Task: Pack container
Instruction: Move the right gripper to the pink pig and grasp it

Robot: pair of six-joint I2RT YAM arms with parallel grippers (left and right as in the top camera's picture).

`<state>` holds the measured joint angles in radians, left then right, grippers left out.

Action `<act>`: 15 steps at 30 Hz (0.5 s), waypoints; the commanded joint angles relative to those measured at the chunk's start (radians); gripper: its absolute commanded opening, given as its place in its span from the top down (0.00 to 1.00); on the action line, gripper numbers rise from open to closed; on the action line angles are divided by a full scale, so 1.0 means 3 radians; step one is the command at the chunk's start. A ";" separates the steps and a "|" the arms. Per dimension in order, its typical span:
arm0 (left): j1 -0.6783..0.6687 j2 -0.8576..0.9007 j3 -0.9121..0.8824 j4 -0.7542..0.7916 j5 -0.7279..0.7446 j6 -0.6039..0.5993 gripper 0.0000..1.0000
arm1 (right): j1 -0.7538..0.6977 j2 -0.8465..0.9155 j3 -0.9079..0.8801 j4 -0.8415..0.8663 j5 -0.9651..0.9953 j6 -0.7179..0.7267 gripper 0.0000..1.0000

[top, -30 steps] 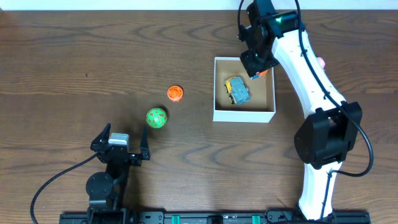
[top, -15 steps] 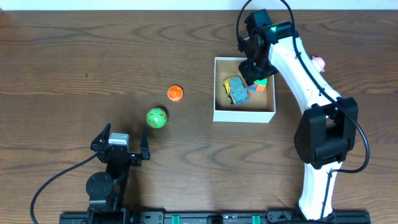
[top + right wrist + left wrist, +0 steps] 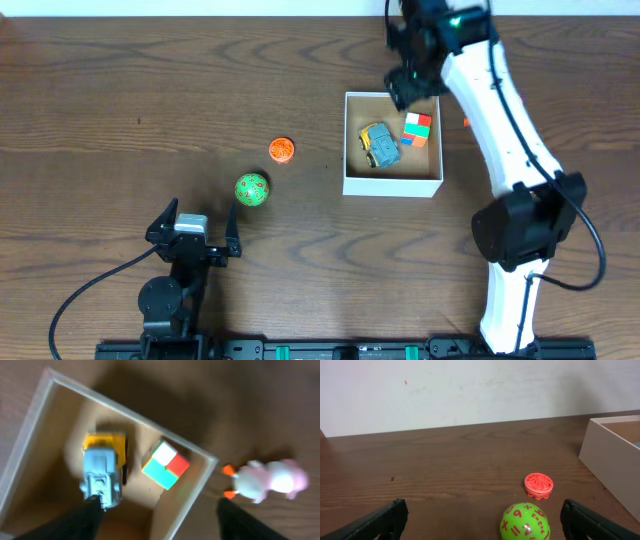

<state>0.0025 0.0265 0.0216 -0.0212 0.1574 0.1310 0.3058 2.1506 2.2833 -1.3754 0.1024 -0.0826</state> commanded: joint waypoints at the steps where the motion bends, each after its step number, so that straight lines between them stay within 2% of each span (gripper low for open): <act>1: -0.0013 0.0013 -0.0058 -0.0114 0.0050 -0.0017 0.02 | -0.0029 -0.0019 0.0484 -0.0139 0.0402 0.0355 0.12; 3: -0.0013 0.0013 -0.0058 -0.0114 0.0050 -0.0017 0.02 | -0.0146 -0.0019 0.0640 -0.0231 0.0626 0.0554 0.11; 6: -0.0013 0.0013 -0.0058 -0.0114 0.0051 -0.0017 0.02 | -0.0378 -0.0018 0.0627 -0.0291 0.0622 0.0833 0.09; 8: -0.0013 0.0013 -0.0058 -0.0114 0.0050 -0.0017 0.02 | -0.0542 -0.0017 0.0510 -0.0287 0.0546 0.0997 0.02; 15: -0.0013 0.0013 -0.0058 -0.0114 0.0050 -0.0015 0.02 | -0.1008 -0.0017 -0.0206 0.0169 -0.0050 0.1047 0.01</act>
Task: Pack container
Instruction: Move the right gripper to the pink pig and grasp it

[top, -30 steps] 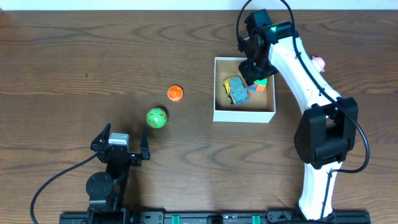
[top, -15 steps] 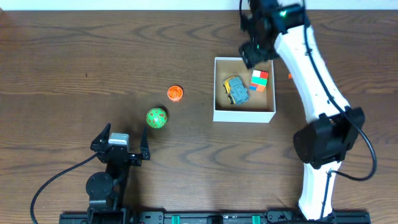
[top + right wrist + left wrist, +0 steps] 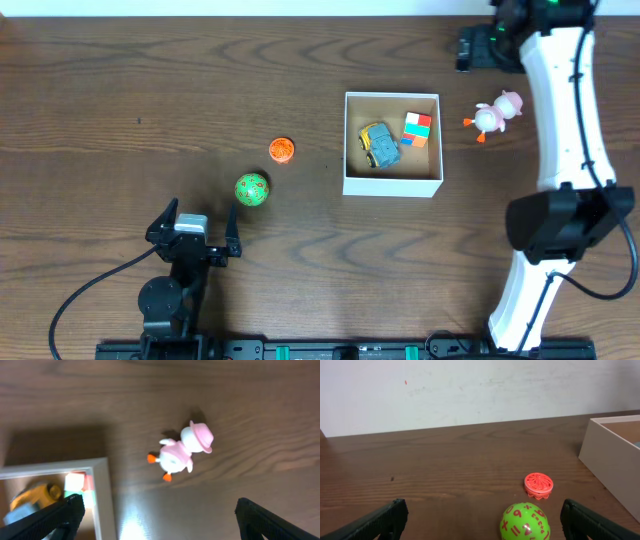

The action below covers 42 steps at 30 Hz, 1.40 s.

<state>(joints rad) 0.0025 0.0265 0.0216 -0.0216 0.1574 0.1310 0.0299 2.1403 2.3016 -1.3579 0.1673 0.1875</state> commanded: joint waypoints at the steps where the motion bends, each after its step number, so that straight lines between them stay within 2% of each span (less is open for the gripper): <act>1: -0.0013 0.0013 -0.0058 -0.0113 0.0050 -0.0017 0.02 | -0.0126 0.0018 -0.0393 0.0205 -0.0273 0.0146 0.01; 7: -0.0013 0.0013 -0.0058 -0.0113 0.0050 -0.0015 0.02 | -0.0270 0.0018 -0.1123 0.0754 -0.0280 0.0519 0.01; 16: -0.0013 0.0013 -0.0058 -0.0113 0.0050 -0.0017 0.02 | -0.0304 0.0019 -0.1774 0.1353 -0.0262 0.0921 0.01; 24: -0.0013 0.0013 -0.0058 -0.0113 0.0051 -0.0017 0.02 | -0.0350 0.0020 -0.1985 0.1734 -0.0182 0.1316 0.01; 39: -0.0013 0.0013 -0.0058 -0.0113 0.0050 -0.0017 0.02 | -0.0470 0.0291 -0.2008 0.1854 -0.0174 0.1433 0.01; 41: -0.0013 0.0013 -0.0058 -0.0113 0.0050 -0.0017 0.02 | -0.0470 0.0324 -0.2008 0.1867 -0.0173 0.1433 0.05; 42: -0.0013 0.0013 -0.0058 -0.0113 0.0050 -0.0017 0.02 | -0.0472 0.0329 -0.2008 0.1867 -0.0172 0.1432 0.11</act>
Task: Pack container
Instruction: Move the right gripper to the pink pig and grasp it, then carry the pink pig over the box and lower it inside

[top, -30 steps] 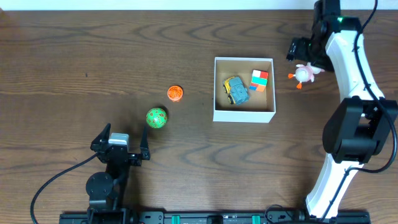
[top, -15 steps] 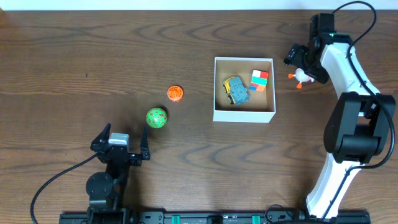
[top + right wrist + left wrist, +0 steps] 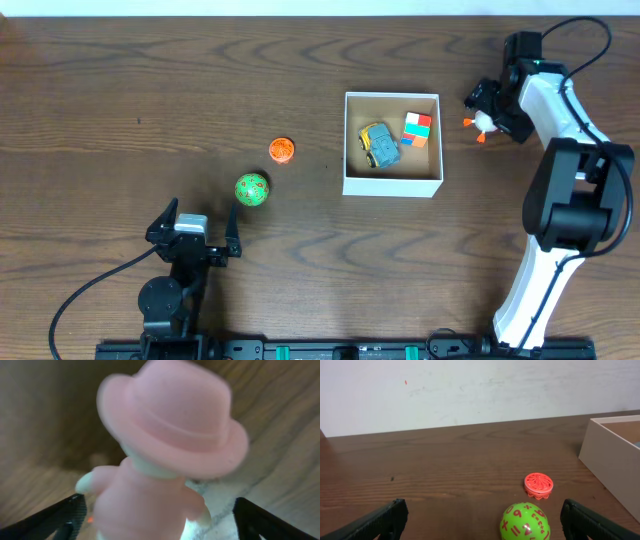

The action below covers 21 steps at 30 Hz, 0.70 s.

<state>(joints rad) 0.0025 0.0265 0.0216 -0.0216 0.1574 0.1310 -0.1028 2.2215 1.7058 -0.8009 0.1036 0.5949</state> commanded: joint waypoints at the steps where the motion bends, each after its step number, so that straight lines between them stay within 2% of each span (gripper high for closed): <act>1: -0.0013 0.0013 -0.0058 -0.0113 0.0050 -0.0017 0.02 | -0.0029 0.0061 -0.0022 0.0013 0.0039 0.0072 0.15; 8: -0.0013 0.0013 -0.0058 -0.0113 0.0050 -0.0015 0.02 | -0.0028 0.0060 -0.0020 0.0074 0.0041 0.0071 0.46; 10: -0.0013 0.0013 -0.0058 -0.0113 0.0050 -0.0017 0.02 | -0.0028 0.0057 -0.0019 0.0088 0.0064 0.0070 0.51; 13: -0.0013 0.0013 -0.0058 -0.0113 0.0050 -0.0017 0.02 | -0.0028 0.0051 0.0009 0.0064 0.0132 0.0052 0.53; 18: -0.0013 0.0013 -0.0058 -0.0113 0.0050 -0.0017 0.02 | -0.0024 0.0050 0.0242 -0.0148 0.0130 -0.0042 0.72; 21: -0.0013 0.0013 -0.0058 -0.0113 0.0051 -0.0017 0.02 | -0.0023 0.0050 0.0521 -0.0408 0.0130 -0.0093 0.76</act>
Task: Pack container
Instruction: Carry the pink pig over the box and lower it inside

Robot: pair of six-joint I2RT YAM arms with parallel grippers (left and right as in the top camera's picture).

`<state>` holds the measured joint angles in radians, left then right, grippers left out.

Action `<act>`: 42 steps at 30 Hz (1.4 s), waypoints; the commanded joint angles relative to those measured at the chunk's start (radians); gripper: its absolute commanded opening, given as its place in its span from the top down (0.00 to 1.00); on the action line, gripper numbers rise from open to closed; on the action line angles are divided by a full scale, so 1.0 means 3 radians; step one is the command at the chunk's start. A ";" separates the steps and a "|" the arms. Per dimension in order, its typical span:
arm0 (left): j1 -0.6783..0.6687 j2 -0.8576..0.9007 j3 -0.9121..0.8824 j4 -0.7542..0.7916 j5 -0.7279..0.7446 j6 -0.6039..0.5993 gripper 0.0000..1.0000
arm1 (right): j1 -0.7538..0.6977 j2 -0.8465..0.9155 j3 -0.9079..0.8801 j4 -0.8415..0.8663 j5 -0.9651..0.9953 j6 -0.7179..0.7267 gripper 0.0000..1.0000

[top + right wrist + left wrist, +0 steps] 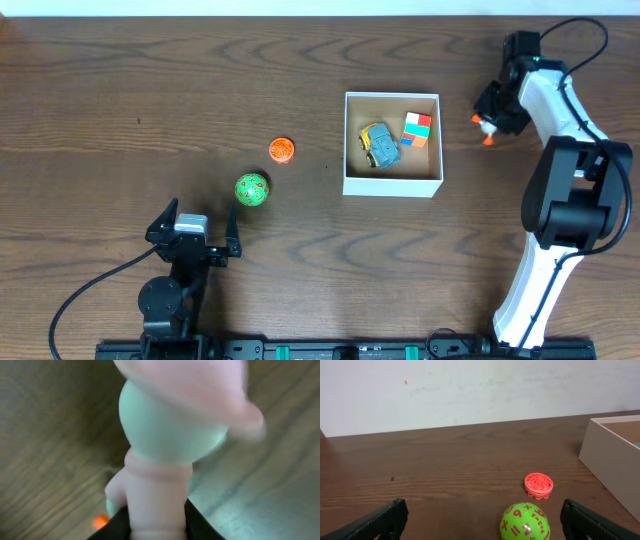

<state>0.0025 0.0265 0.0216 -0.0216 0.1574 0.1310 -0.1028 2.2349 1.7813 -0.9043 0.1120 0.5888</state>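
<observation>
The white box (392,182) holds a yellow-and-blue toy car (379,145) and a colour cube (417,129). Right of it, the pink duck toy (485,130) is mostly hidden under my right gripper (497,105). In the right wrist view the duck's (165,450) body fills the frame, and the right gripper (156,525) is shut on it, a dark finger pressed to each side. A green number ball (525,521) and an orange disc (538,485) lie in front of my left gripper (482,525), which is open and holds nothing.
The box's near wall (610,470) rises at the right of the left wrist view. The green ball (252,189) and orange disc (282,150) lie left of the box on the brown table (120,120). A white wall stands behind it.
My right gripper has shut on the pink duck, which it stood open around before. The duck sits slightly further right. The left arm, ball and disc have not moved.
My right gripper was first over the box's far edge, with the car and cube inside. Then it was high beyond the box with the duck below it. Then it was low and open around the duck, and now it is shut on it.
</observation>
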 commanded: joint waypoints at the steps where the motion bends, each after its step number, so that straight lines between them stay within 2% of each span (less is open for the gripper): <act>1: -0.0013 0.0013 -0.0058 -0.0113 0.0050 -0.0017 0.02 | -0.0018 0.0005 0.0399 -0.0175 0.0102 -0.0103 0.81; 4: -0.0013 0.0013 -0.0058 -0.0113 0.0050 -0.0017 0.02 | -0.0001 0.0005 0.0736 -0.0446 0.0114 -0.0187 0.99; 14: -0.0013 0.0013 -0.0058 -0.0113 0.0050 -0.0017 0.02 | 0.0212 0.0005 0.2174 -0.1422 0.0123 -0.0754 0.89; 21: -0.0013 0.0013 -0.0058 -0.0113 0.0050 -0.0017 0.02 | 0.0666 0.0005 0.2934 -0.2112 0.0042 -0.1094 0.86; 25: -0.0013 0.0013 -0.0058 -0.0113 0.0050 -0.0017 0.02 | 0.1002 0.0014 0.2941 -0.2223 0.0037 -0.1443 0.80; 31: -0.0013 0.0013 -0.0058 -0.0113 0.0050 -0.0017 0.02 | 0.1345 0.0017 0.2700 -0.2155 0.0244 -0.1823 0.78; 36: -0.0013 0.0013 -0.0058 -0.0113 0.0050 -0.0017 0.02 | 0.1400 0.0019 0.2347 -0.2036 0.0159 -0.2174 0.76; 42: -0.0013 0.0013 -0.0058 -0.0113 0.0050 -0.0017 0.02 | 0.1400 0.0019 0.1874 -0.1890 0.0145 -0.2207 0.74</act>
<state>0.0025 0.0273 0.0216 -0.0216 0.1574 0.1310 0.3183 2.2353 2.3837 -1.4841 0.1398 -0.0277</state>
